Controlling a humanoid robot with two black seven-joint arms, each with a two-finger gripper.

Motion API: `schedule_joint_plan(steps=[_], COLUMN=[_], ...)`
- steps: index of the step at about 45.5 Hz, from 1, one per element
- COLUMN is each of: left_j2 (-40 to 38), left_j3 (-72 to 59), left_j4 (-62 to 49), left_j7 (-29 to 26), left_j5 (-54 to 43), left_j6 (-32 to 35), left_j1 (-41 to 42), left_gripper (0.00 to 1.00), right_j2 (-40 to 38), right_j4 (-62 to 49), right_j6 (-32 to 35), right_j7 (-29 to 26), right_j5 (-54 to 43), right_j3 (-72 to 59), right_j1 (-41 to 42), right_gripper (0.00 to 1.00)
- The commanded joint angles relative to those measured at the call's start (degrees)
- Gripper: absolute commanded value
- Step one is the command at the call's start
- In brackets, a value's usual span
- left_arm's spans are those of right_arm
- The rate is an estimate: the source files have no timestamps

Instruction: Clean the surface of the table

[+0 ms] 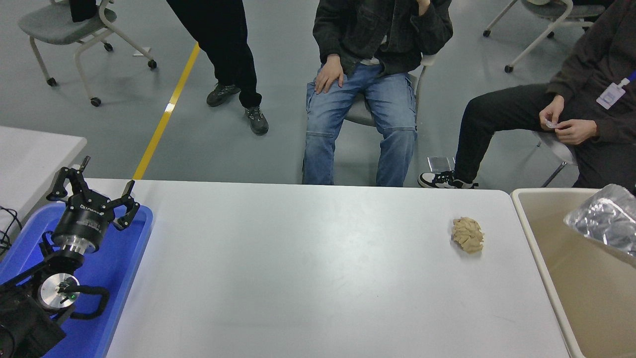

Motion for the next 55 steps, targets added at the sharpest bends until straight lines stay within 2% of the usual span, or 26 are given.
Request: schedule_joint_plan(steps=[1,15,19,44,55], left_j2=[0.00,0.00,0.00,0.00,0.00], left_j3=[0.00,0.00,0.00,0.00,0.00], left_j4=[-0.03,-0.03,-0.03,-0.03,-0.03], left_j7=[0.00,0.00,0.00,0.00,0.00], left_j5=[0.00,0.00,0.00,0.00,0.00], left_j6=[0.00,0.00,0.00,0.00,0.00], left_j1=[0.00,0.00,0.00,0.00,0.00], left_gripper=[1.00,1.00,1.00,1.00,1.00], right_j2=[12.24,17.87,19.36,26.13,26.48], right_j4=[-19.20,-26.41,-28.08,-28.17,-28.17], right_j6=[-0.14,-1.01,-3.03,-7.78,-10.33], right_j7=[-0.17,-1.49,-1.84,-2.63,-2.90], right_j5=[5.11,8.97,10.82,13.54,13.54], right_j3=[0.05,0.05,0.05,3.74,3.92], right_j1=[-4.72,-7.44,-7.88,-9.38,-9.38], right_gripper=[0.00,0.00,0.00,0.00,0.00])
